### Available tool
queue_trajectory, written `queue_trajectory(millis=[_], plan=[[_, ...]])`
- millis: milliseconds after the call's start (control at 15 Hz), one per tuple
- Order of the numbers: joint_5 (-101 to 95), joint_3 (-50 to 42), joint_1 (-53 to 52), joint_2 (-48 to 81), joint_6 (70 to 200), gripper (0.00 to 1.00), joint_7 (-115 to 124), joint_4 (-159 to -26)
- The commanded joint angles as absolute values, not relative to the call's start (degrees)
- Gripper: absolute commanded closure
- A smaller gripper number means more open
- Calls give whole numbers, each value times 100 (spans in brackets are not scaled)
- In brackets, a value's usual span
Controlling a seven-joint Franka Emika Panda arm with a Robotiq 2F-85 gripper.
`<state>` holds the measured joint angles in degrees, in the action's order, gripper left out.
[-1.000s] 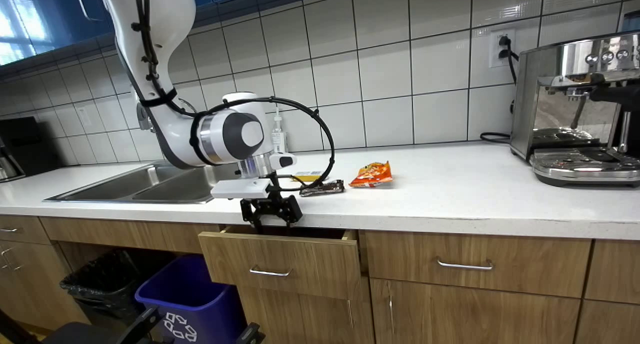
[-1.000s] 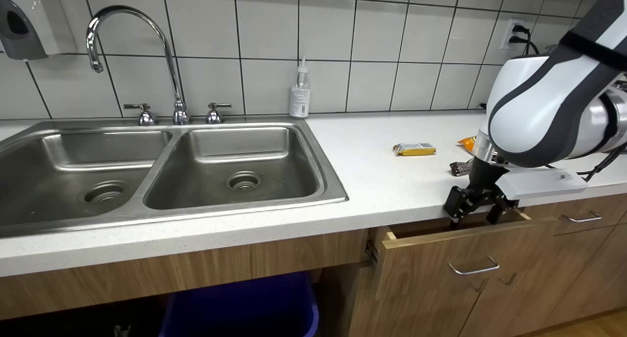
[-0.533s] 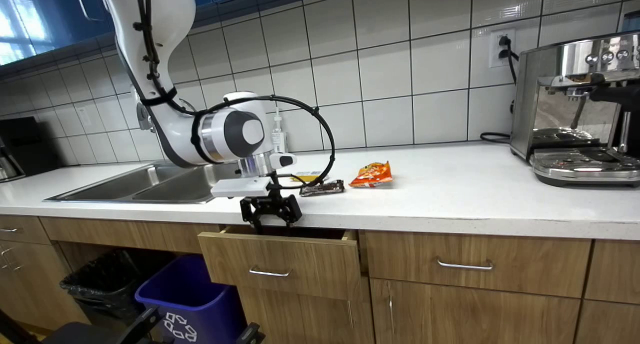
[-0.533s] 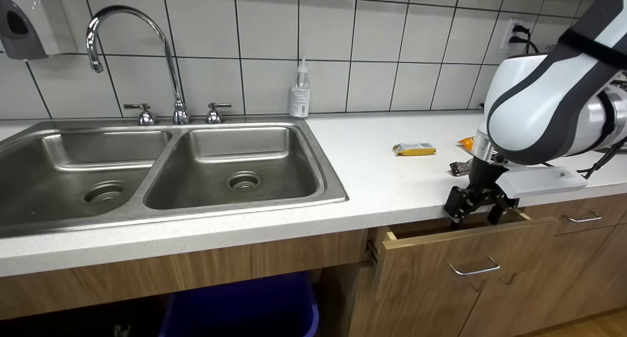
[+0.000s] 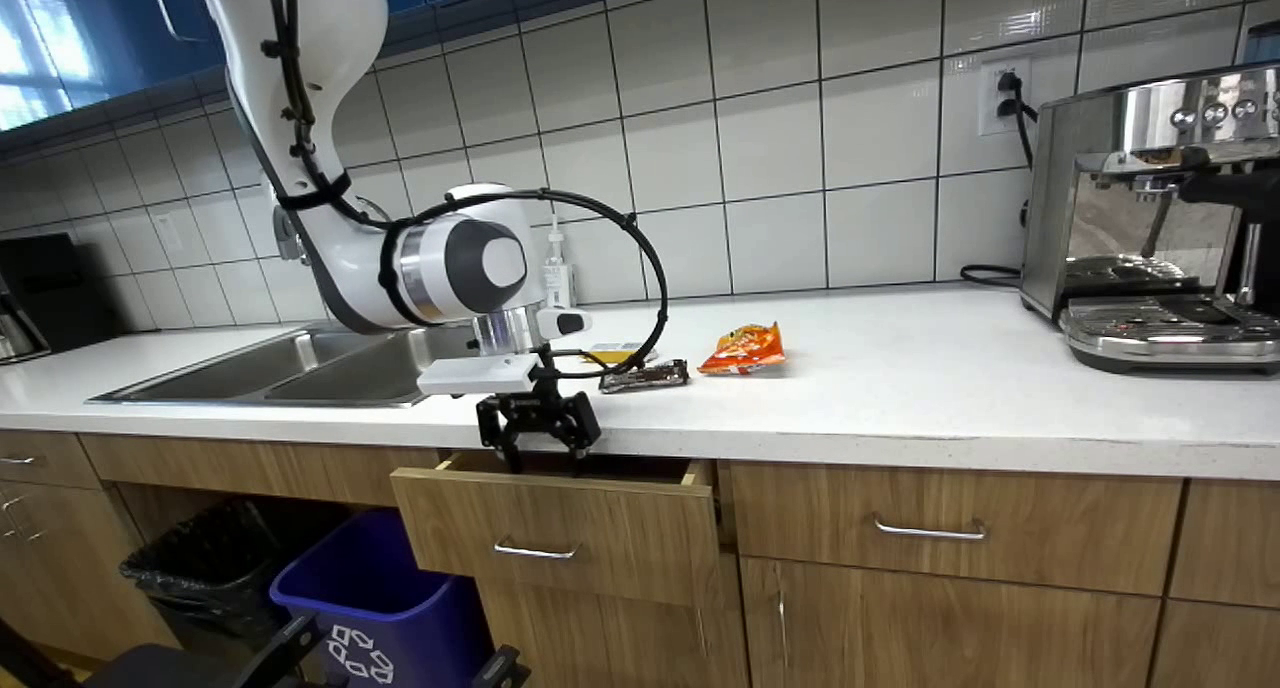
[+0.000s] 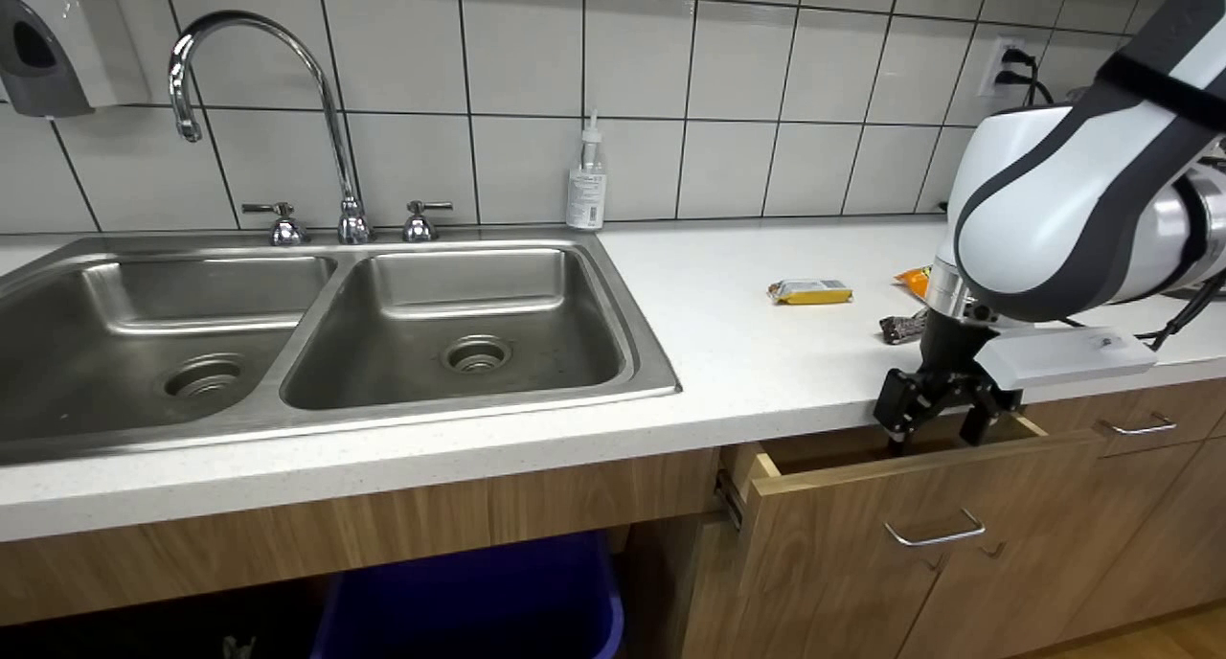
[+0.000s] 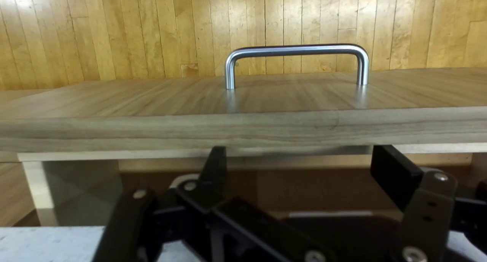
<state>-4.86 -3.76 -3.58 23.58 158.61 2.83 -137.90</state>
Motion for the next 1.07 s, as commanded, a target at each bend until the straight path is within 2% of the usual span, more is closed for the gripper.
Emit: queue_trajectory(millis=[0,1000], plan=[[-618,-439,-462,2065,15640,0,436,-14101],[-665,-489,-657,1756,15762,0,754,-14739]])
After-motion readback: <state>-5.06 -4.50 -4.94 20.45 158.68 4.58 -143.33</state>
